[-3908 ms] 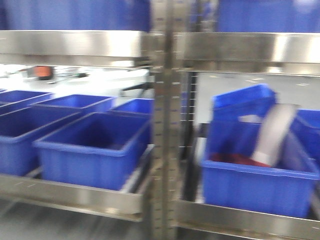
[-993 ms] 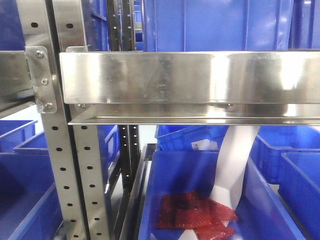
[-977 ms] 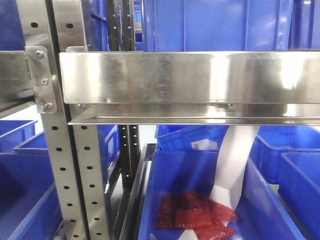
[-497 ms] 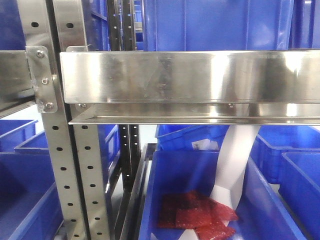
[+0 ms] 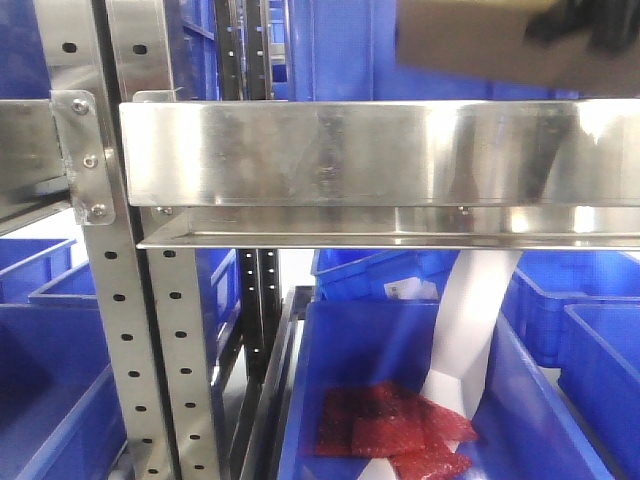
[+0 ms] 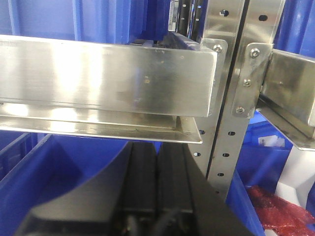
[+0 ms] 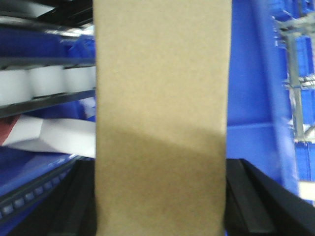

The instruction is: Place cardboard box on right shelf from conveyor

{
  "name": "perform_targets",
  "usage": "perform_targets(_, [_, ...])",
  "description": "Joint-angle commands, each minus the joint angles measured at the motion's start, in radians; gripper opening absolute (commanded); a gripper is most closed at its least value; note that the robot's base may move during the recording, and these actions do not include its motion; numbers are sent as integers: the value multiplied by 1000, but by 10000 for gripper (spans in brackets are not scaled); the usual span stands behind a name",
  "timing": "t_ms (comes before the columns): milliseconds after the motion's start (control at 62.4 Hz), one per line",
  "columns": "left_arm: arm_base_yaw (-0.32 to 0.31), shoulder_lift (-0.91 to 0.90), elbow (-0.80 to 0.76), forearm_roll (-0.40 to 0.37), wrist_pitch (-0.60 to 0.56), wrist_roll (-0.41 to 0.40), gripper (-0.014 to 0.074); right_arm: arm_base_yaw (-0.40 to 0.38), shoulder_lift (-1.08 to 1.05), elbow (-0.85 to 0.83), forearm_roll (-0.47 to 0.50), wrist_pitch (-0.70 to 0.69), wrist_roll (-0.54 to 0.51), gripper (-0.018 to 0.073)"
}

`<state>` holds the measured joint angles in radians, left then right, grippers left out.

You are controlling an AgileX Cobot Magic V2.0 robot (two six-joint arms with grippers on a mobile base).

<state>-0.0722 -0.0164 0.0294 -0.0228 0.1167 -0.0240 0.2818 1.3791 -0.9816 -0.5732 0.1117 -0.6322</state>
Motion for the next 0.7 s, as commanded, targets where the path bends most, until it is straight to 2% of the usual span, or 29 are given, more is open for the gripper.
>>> perform_targets(0, [0, -8, 10, 1, -86, -5, -116, 0, -10, -40, -38, -98, -6, 55])
perform_targets(320, [0, -8, 10, 1, -86, -5, -116, 0, 2, -40, -38, -143, -5, 73])
perform_targets(368, [0, -8, 10, 1, -86, -5, -116, 0, 2, -40, -37, -145, 0, 119])
perform_targets(448, [0, -8, 10, 1, -86, -5, -116, 0, 2, -40, -37, -156, 13, 253])
perform_targets(545, [0, -8, 10, 1, -86, -5, -116, 0, 2, -40, -25, -171, 14, 524])
perform_targets(609, [0, -8, 10, 1, -86, -5, -116, 0, 2, -40, -10, -172, 14, 651])
perform_targets(689, [0, -8, 10, 1, -86, -5, -116, 0, 2, -40, -10, -170, 14, 631])
